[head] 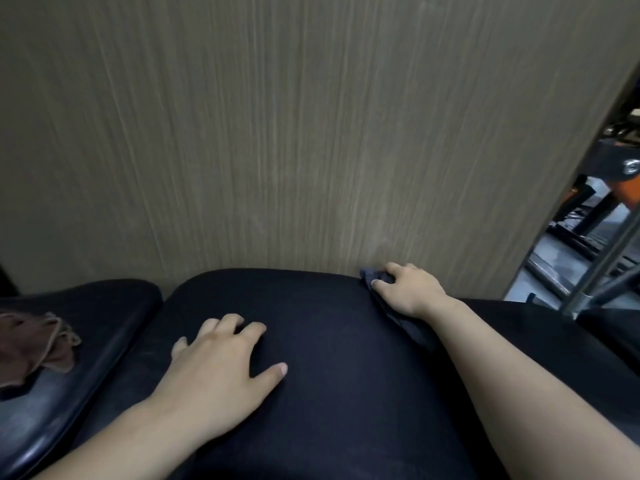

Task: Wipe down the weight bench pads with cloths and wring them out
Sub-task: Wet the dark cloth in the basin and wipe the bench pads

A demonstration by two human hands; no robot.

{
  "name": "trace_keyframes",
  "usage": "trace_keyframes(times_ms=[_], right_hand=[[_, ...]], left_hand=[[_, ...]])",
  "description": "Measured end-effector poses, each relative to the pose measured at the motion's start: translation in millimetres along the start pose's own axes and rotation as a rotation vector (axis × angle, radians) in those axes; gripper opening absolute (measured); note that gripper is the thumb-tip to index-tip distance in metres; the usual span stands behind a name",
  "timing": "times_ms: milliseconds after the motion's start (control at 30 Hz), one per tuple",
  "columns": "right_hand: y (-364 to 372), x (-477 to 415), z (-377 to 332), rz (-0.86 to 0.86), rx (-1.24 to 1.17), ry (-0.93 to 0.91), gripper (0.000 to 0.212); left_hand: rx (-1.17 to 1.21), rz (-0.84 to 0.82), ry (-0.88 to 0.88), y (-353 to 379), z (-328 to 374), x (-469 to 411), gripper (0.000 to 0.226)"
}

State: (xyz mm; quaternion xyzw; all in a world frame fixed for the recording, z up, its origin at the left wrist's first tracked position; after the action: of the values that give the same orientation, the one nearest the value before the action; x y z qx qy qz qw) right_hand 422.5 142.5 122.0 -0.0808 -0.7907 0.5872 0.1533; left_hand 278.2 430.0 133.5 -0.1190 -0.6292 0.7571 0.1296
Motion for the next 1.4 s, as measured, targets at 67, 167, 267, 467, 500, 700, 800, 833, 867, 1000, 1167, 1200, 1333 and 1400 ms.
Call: trace_keyframes(times_ms=[67,167,267,467,500,700,800,833,867,1000,1167,1200,1333,1400], right_hand=[[4.5,1.2,-14.0,0.005,0.004,-0.008,0.048],[10.6,3.9,-32.6,0.019,0.014,-0.022,0.053],[15.2,6.9,-48.8,0.042,0.025,-0.029,0.054],[22.6,17.3,-79.7,0.098,0.089,-0.044,0.051],[23.8,19.7,-83.3,0.108,0.099,-0.048,0.050],[24.6,34.5,-85.5,0.152,0.068,-0.079,0.046],[25.7,49.9,-87.0,0.207,0.070,-0.117,0.046],[28.0,56.4,-89.0,0.221,0.075,-0.134,0.048],[31.3,61.7,-90.6,0.218,0.076,-0.144,0.051],[26.4,63.5,-84.8,0.151,-0.022,-0.158,0.064],[6.5,40.6,-53.4,0.082,-0.022,-0.227,0.072],[8.0,37.7,-51.4,0.021,-0.047,-0.257,0.074],[16.1,35.5,-62.1,-0.002,-0.080,-0.291,0.078],[19.3,36.2,-72.7,-0.001,-0.080,-0.272,0.078]], left_hand=[[-0.014,-0.001,-0.012,-2.8,-4.5,1.4,0.072],[-0.025,-0.007,-0.035,-4.8,-15.4,3.4,0.072],[-0.025,-0.015,-0.071,-4.7,-30.6,4.9,0.071],[-0.013,-0.020,-0.125,-4.4,-53.5,5.9,0.072],[-0.011,-0.018,-0.127,-4.5,-55.4,5.8,0.072],[-0.001,-0.025,-0.127,-5.2,-60.0,5.3,0.071],[0.003,-0.020,-0.129,-5.8,-60.0,3.5,0.070],[0.005,-0.018,-0.129,-5.9,-59.6,2.7,0.070],[0.008,-0.018,-0.129,-5.6,-58.9,2.1,0.070],[0.030,-0.006,-0.118,-4.0,-55.1,1.4,0.071],[0.031,0.025,-0.125,-6.8,-60.2,6.1,0.072],[0.030,0.025,-0.130,-7.3,-62.2,7.4,0.072],[0.028,0.029,-0.150,-9.5,-71.6,13.5,0.071],[0.022,0.031,-0.161,-11.0,-76.4,16.3,0.072]])
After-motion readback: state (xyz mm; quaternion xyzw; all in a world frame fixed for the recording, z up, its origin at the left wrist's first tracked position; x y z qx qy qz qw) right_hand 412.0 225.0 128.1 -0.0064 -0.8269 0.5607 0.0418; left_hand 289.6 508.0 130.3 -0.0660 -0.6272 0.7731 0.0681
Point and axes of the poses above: each hand's wrist, its own x-axis away from the middle knuckle, its own y-axis out of the palm, z = x × y, the point moved 3 cm from there along -x, towards the middle knuckle, and after that the axes turned 15 degrees about y, right-handed, at the moved point
